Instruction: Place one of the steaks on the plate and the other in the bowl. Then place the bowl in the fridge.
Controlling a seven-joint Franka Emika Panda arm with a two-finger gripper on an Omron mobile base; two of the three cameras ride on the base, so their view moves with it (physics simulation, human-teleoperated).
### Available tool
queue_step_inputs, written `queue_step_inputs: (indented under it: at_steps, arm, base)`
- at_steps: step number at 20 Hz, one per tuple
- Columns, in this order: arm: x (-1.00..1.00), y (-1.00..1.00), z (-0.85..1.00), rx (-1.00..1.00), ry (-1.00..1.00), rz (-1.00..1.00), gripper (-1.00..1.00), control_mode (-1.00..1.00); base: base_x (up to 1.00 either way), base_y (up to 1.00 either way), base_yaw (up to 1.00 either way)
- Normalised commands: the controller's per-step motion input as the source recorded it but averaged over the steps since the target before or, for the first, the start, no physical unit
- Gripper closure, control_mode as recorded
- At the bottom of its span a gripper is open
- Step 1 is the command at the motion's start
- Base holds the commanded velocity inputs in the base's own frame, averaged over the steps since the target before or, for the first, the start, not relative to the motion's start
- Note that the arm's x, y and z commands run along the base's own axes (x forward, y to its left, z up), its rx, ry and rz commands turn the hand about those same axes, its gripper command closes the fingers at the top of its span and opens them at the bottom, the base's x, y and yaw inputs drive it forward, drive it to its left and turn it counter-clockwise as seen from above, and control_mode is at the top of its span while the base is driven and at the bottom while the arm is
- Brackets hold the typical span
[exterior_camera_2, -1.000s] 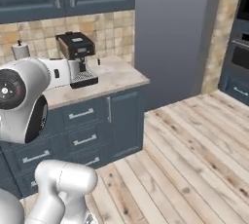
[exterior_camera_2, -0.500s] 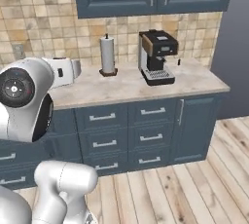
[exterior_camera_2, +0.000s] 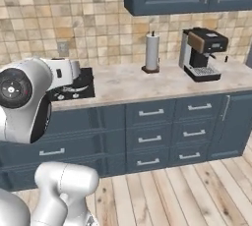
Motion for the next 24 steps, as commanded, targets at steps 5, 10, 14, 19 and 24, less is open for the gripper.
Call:
queue_step_inputs:
  at_steps: [5, 10, 14, 19, 24]
  arm:
    - [0.0, 0.0, 0.0, 0.0, 0.0, 0.0, -1.0, 1.0]
    - [0.0, 0.0, 0.0, 0.0, 0.0, 0.0, -1.0, 1.0]
    - [0.0, 0.0, 0.0, 0.0, 0.0, 0.0, -1.0, 1.0]
    - [0.0, 0.0, 0.0, 0.0, 0.0, 0.0, -1.0, 1.0]
    - [0.0, 0.0, 0.0, 0.0, 0.0, 0.0, -1.0, 1.0]
  base:
    - [-0.53, 1.0, 0.01]
    - [-0.64, 1.0, 0.05]
    - [-1.0, 1.0, 0.25]
    - [-0.8, 1.0, 0.31]
    - [0.19, 1.0, 0.09]
